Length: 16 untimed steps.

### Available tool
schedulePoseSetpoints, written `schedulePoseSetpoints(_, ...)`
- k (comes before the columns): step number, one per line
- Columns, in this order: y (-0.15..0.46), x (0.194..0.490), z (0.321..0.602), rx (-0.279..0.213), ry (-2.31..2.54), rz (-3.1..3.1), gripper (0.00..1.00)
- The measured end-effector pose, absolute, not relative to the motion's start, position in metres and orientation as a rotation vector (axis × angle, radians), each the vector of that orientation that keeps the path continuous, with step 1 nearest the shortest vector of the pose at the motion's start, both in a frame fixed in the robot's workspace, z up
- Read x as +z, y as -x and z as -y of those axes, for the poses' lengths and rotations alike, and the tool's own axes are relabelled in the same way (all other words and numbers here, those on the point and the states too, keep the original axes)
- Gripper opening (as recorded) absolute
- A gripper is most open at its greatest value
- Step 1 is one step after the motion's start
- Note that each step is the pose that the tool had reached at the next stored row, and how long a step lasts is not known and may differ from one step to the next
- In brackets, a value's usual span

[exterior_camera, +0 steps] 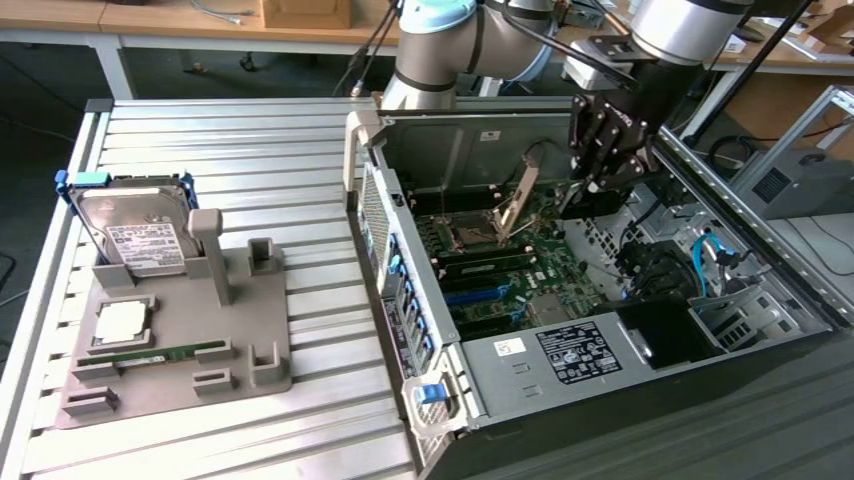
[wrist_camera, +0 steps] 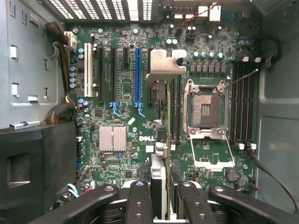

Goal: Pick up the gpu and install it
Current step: 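Insert the gpu into the slot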

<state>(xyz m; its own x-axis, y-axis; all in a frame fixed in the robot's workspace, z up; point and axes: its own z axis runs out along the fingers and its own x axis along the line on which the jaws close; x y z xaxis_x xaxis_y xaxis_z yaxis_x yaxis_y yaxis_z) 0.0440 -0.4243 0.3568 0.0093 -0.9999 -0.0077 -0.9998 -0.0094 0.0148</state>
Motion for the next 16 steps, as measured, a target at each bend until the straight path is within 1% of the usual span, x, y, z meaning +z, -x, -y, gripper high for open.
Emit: schedulePoseSetpoints(16,-0.0440,0.3501,0.4243,-0.024,-2.228,2.207,0.27)
